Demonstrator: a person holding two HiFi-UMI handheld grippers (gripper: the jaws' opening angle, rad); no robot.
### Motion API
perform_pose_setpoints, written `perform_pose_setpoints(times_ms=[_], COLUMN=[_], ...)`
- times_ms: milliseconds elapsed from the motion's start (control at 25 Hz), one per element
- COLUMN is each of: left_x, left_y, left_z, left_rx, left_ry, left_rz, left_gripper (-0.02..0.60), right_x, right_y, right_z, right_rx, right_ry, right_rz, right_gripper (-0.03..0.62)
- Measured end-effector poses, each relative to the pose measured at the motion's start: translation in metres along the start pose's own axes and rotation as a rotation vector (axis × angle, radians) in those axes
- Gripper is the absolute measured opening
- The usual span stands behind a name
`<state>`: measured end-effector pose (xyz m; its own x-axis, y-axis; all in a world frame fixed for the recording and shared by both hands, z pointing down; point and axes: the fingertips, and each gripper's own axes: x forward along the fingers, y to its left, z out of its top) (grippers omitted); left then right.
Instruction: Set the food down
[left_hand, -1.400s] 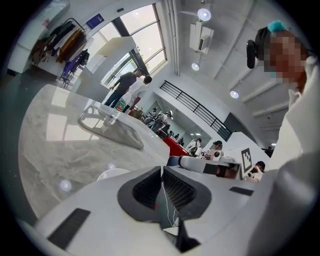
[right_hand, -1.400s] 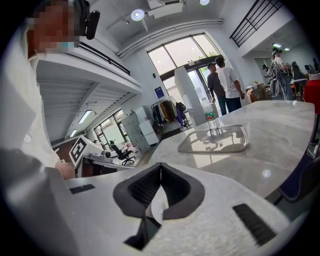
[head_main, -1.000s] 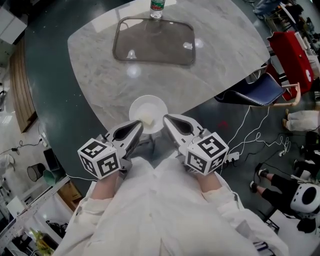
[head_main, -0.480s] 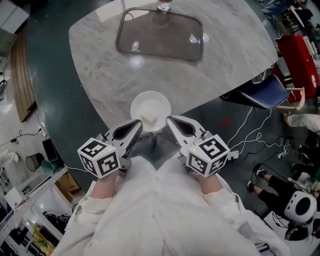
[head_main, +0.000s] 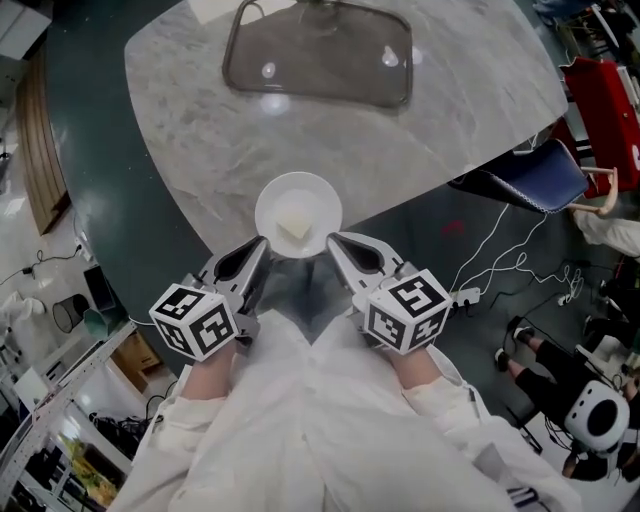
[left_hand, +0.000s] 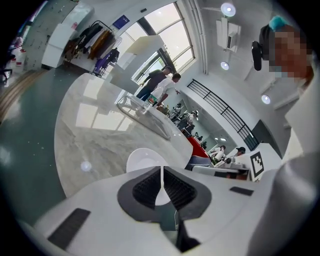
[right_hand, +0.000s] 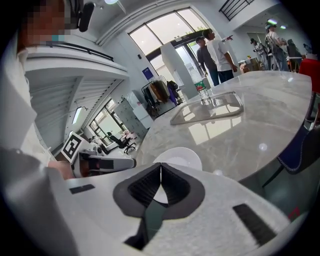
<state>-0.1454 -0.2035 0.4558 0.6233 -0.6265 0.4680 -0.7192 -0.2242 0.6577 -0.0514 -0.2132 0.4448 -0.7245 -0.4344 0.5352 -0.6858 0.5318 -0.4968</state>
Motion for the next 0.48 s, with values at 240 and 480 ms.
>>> perform_pose_setpoints(times_ms=[240, 480], left_x=[0.005, 0.009], left_y=[0.012, 0.024], left_z=[-0.017, -0.023], left_rx=[-0.053, -0.052], left_ry=[0.033, 0.060], left_rz=[0.019, 0.052], left_gripper=[0.026, 0.026], right_x=[0.007, 0.013], right_y=[-0.012, -0.023], right_z=[-0.017, -0.027], right_rx=[0.048, 0.089], right_ry=[0.033, 0.047], right_rz=[-0.004, -0.022], right_gripper=[0.002, 0.002])
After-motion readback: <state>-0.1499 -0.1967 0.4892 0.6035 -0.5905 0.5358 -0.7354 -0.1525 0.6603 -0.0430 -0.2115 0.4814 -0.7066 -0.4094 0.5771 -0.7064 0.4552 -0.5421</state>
